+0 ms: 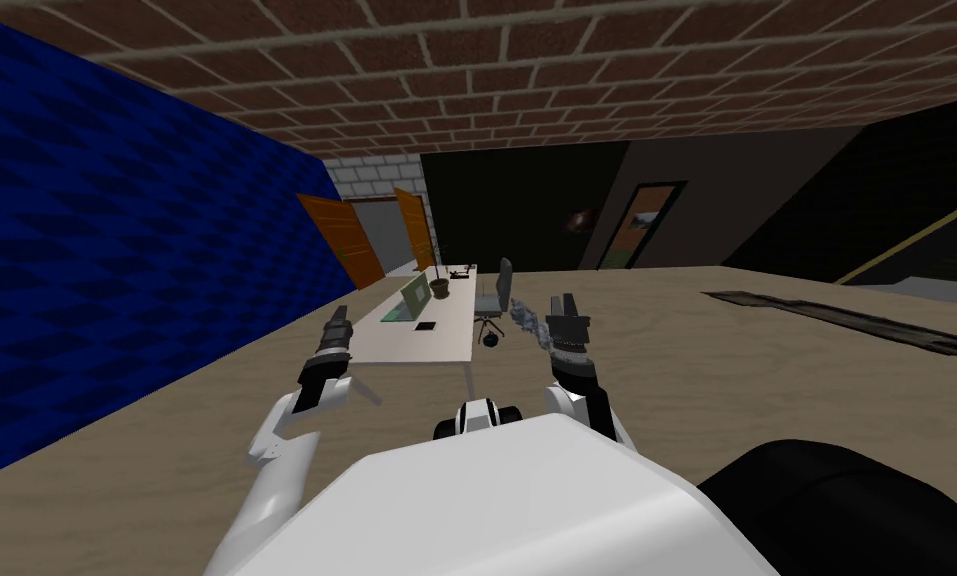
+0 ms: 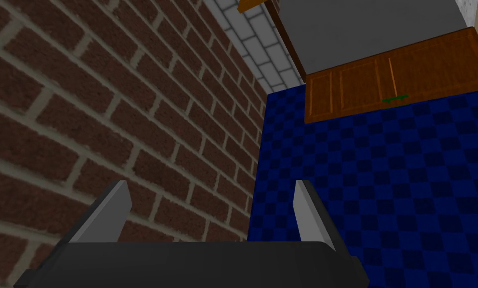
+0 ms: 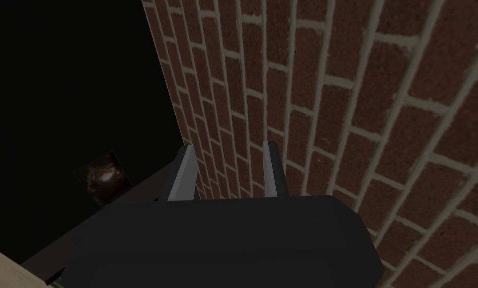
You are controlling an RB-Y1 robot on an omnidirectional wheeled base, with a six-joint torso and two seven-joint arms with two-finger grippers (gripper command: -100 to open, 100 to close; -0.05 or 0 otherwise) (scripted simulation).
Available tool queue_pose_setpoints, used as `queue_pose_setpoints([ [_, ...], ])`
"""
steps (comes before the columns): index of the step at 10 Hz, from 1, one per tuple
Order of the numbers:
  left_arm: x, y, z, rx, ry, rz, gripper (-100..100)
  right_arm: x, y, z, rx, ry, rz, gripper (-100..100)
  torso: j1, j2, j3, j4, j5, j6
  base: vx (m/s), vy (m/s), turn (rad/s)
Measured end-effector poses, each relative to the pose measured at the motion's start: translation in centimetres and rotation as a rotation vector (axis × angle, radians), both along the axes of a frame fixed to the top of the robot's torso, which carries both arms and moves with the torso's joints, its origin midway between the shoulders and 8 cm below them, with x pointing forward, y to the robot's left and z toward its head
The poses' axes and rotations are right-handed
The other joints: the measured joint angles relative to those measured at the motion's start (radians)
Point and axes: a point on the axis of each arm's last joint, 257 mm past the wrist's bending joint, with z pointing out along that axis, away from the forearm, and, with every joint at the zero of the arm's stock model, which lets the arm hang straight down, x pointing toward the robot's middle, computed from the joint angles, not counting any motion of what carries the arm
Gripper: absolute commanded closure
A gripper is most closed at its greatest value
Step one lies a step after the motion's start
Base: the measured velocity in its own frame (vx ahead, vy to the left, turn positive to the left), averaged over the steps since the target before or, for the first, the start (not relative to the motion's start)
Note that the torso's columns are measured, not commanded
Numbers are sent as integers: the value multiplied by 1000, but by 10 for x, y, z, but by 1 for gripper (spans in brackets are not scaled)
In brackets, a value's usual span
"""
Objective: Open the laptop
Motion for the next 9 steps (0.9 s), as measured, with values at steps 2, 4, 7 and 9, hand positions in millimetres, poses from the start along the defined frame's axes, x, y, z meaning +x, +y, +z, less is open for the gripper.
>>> queue_pose_setpoints([
  [2,8,14,-6,5,29,37,-100,0,0,0,0,0,0,0,1,0,0,0,0,-1,-4,28,-95],
  [4,14,27,-12,6,56,66,-100,0,0,0,0,0,0,0,0,0,0,0,0,-1,0,17,-118],
  [7,27,44,-25,6,103,112,-100,0,0,0,0,0,0,0,1,0,0,0,0,-1,5,23,-144],
  [9,39,56,-34,2,143,145,-100,0,0,0,0,0,0,0,0,0,0,0,0,0,15,19,-236],
])
